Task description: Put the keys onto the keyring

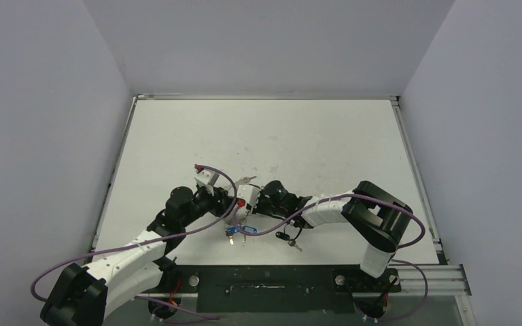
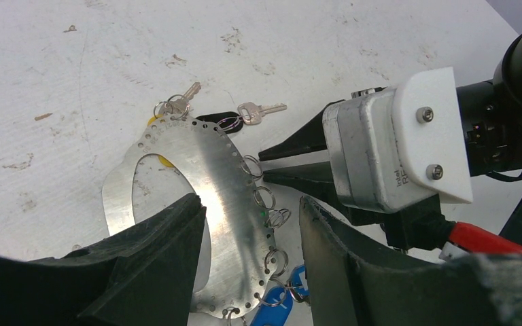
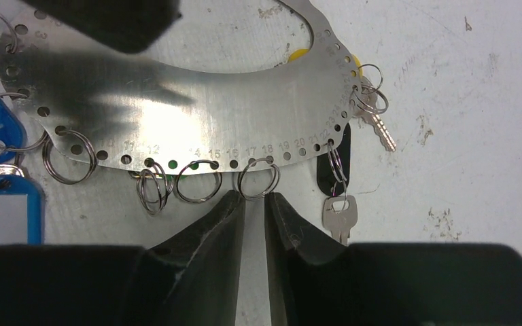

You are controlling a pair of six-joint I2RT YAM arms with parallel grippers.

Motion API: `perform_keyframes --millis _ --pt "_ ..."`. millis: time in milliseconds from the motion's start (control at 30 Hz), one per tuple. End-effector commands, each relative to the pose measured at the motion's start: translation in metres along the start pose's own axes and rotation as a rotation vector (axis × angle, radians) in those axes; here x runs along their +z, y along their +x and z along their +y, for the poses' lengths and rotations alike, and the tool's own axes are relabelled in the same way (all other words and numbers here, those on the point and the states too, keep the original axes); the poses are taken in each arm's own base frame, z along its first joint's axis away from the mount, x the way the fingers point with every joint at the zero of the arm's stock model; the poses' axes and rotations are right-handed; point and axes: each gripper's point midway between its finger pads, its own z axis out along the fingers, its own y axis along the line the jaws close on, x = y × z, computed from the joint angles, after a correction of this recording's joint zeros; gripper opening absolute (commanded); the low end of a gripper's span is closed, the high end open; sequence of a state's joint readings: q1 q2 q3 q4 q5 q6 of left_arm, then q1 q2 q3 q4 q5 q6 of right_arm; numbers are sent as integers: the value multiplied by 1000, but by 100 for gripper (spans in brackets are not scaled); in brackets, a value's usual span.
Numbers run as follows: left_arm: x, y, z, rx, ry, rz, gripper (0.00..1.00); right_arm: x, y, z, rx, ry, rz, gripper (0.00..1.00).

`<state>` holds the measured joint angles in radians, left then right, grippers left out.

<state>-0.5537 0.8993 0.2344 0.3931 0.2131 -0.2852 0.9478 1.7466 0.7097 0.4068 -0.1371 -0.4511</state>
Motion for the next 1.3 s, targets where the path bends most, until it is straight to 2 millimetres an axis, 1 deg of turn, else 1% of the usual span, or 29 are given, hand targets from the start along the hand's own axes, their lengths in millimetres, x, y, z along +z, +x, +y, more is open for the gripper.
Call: perform_keyframes --millis 0,67,133,400,567,700,800,933,1100,1267 --pt "-1 -10 -3 0 8 -44 52 6 -2 -4 8 4 -1 22" --pt "-1 -11 -3 0 8 -44 52 7 -3 -2 -4 -13 -7 25" --pt "-1 -11 -3 2 8 -44 52 9 -3 2 -14 -35 -13 26" --pt "-1 -12 -3 8 6 -43 52 11 -4 18 -10 -103 -33 20" --pt "-1 -12 -3 8 4 -41 52 16 -2 21 -22 -118 -23 20" --pt "-2 -14 -3 12 3 -44 52 19 0 25 -31 -126 -15 24" --pt "-2 -14 -3 14 0 -44 52 22 5 26 -33 -119 5 23" --pt "-3 -13 0 16 -15 -40 51 20 3 21 -18 -85 4 11" --pt "-5 -11 6 14 -47 -41 50 13 -13 11 -13 -47 -56 4" --pt "-8 -6 17 -13 -117 -28 48 7 -29 -2 29 -11 -119 2"
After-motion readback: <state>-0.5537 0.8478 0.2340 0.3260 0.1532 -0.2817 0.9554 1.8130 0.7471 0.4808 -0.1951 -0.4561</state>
